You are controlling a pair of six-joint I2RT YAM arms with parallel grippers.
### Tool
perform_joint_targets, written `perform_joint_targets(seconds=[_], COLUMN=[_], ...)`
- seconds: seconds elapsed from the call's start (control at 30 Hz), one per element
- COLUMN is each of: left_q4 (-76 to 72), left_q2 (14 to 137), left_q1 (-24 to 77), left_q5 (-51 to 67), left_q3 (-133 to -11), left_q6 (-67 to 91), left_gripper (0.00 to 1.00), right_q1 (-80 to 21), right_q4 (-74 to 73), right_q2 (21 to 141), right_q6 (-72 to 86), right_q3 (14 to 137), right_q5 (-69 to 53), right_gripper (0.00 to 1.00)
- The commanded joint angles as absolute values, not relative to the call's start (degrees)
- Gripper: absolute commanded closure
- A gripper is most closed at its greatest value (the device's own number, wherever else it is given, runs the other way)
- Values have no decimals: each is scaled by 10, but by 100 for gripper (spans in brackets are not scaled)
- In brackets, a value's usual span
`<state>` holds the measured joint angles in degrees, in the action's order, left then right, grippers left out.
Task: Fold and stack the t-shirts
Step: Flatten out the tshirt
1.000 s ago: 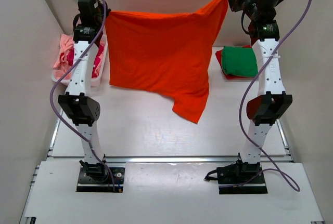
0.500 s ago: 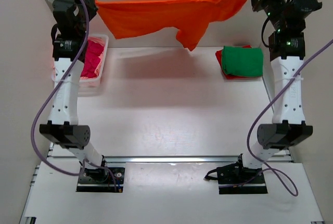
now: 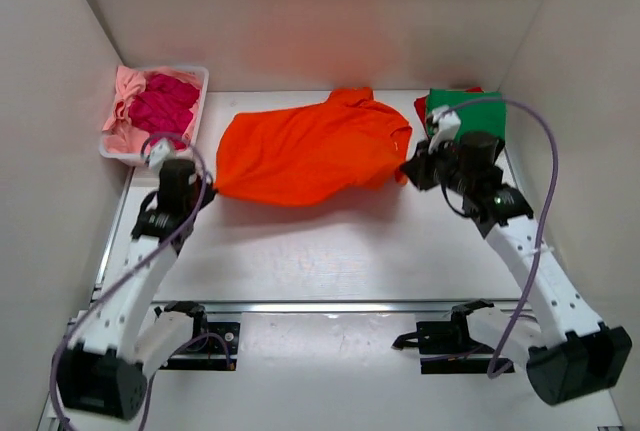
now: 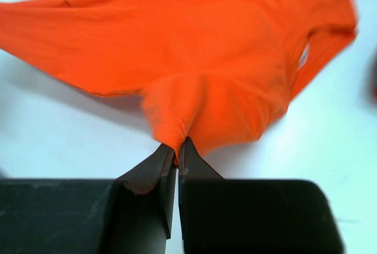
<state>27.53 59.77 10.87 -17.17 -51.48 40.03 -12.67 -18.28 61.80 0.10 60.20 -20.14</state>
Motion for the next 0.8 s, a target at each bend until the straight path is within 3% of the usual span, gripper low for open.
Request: perform_joint_targets(seconds=[0.0,0.13,0.37,0.57,0.77], left_q4=[274,343,411,424,431], left_q2=[448,358,273,300,298], left_q1=[70,51,43,50,46], left_q5=[-180,-179,-179,-179,-202], left_q3=[-397,-346,-285,-287,-283], left_q6=[433,404,418,432,464], left_gripper=[100,100,100,100,100], right_q1=[-178,-216,-231,-192,-239], right_q4=[-252,-320,-431,-447,-398], right_q2=[522,462,404,409,480], right_q6=[84,155,170,138,119], right_q3=[534,450,424,414,425], right_q5=[-153,-131,-164,-218,-221], right_gripper=[100,99,100,100,100])
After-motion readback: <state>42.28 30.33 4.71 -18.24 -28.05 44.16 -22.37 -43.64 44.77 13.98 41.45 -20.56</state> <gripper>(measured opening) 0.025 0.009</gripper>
